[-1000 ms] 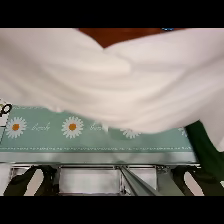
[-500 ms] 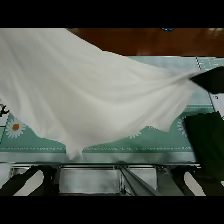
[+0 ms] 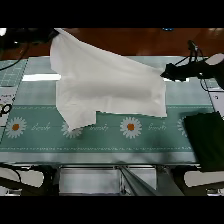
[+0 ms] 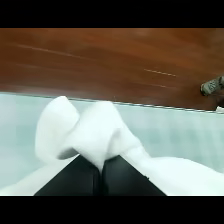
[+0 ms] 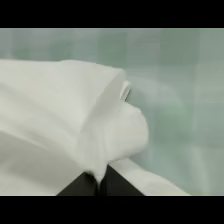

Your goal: Fold the shirts.

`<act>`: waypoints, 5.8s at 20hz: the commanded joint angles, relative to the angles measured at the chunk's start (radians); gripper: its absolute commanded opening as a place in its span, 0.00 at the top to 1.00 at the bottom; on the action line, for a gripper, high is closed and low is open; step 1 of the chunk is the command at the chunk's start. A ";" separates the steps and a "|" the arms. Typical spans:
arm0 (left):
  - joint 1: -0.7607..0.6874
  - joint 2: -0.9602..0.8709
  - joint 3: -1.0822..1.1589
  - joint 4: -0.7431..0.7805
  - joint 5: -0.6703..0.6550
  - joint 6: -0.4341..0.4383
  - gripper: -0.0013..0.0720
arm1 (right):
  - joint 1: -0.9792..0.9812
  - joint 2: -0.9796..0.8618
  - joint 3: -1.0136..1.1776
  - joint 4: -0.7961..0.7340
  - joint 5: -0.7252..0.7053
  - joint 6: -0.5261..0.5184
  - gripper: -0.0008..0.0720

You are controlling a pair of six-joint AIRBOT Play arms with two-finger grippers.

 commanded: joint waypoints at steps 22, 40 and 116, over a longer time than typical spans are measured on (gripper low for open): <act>0.366 0.175 -0.876 0.075 -0.330 -0.010 0.29 | -0.276 0.552 -0.783 -0.109 -0.037 0.090 0.41; 0.356 0.170 -0.826 0.074 -0.302 -0.200 0.29 | -0.276 0.552 -0.783 -0.074 -0.006 0.069 0.41; 0.166 0.972 -0.520 0.482 -0.261 -0.275 0.96 | 0.000 0.805 -0.056 -0.222 0.414 0.124 0.96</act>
